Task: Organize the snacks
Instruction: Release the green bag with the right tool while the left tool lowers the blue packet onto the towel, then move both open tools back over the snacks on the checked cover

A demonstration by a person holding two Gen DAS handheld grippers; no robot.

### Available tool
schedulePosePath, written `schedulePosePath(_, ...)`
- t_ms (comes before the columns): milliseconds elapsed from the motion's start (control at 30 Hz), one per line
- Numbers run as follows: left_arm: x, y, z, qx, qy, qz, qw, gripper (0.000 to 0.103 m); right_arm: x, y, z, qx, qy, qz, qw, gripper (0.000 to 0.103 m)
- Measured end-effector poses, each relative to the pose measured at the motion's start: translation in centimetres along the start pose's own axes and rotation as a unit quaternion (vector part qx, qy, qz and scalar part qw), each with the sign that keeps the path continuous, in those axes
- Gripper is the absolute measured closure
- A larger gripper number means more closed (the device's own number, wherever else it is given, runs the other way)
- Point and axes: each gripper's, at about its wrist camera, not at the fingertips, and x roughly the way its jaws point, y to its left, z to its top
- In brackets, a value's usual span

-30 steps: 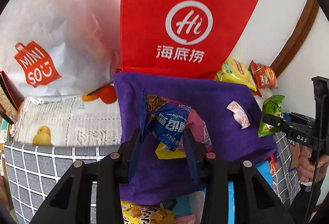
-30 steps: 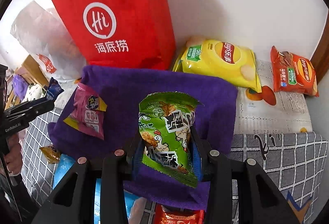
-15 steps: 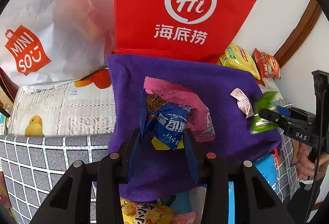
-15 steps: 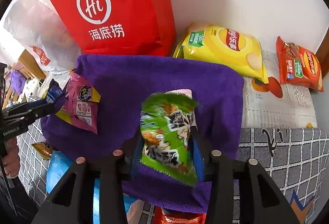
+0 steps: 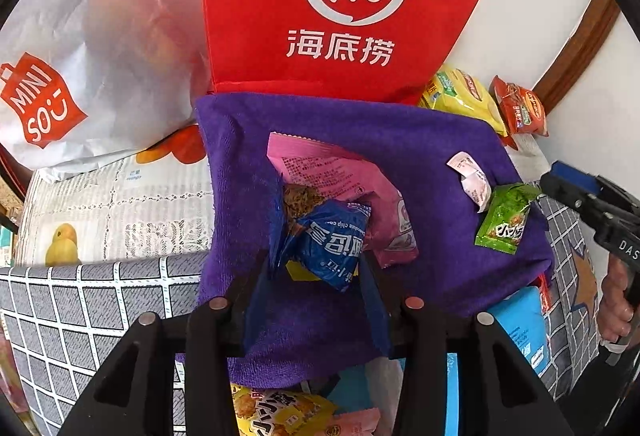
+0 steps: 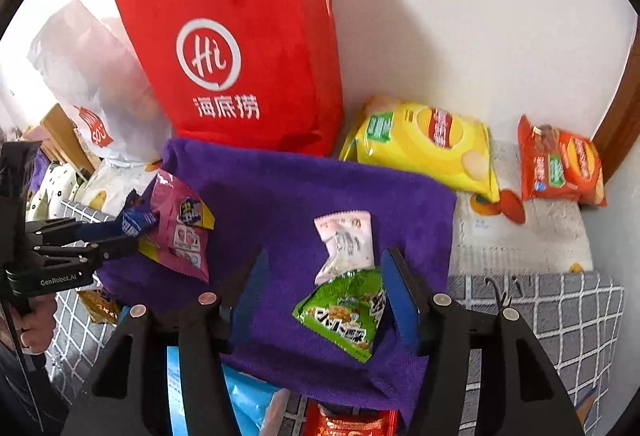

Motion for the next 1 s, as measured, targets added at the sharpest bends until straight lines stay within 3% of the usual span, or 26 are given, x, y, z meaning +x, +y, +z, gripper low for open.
schedulePosePath(67, 0.1, 0.1, 0.1, -0.003, 0.005, 0.008, 0.9999, 0.047, -0.1, 0.2, 0.0, -0.004, -0.007, -0.012, 1.0, 0.045)
schedulePosePath(200, -0.4, 0.2, 0.2, -0.008, 0.001, 0.01, 0.9999, 0.039, -0.1, 0.4, 0.1, -0.006, -0.012, -0.015, 1.0, 0.045)
schedulePosePath(367, -1.6, 0.4, 0.4, -0.02, -0.015, -0.011, 0.9996, 0.036, -1.1, 0.6, 0.2, 0.004, -0.051, -0.016, 0.999, 0.045)
schedulePosePath(467, -2.4, 0.4, 0.5, -0.026, -0.027, -0.022, 0.9991, 0.031, -1.4, 0.7, 0.6, 0.019, -0.047, 0.006, 0.999, 0.045)
schedulePosePath(567, -3.2, 0.4, 0.6, -0.025, -0.037, -0.026, 0.9987, 0.028, -1.9, 1.2, 0.9, 0.025, -0.047, -0.005, 0.999, 0.045)
schedulePosePath(800, -4.3, -0.1, 0.5, -0.022, -0.043, -0.04, 0.998, 0.028, -4.3, 1.5, -0.1, 0.02, -0.058, -0.032, 0.998, 0.045)
schedulePosePath(1000, -5.7, -1.0, 0.1, -0.009, -0.051, -0.054, 0.9972, 0.028, -4.6, 0.3, -4.2, 0.02, -0.016, -0.063, 0.998, 0.045)
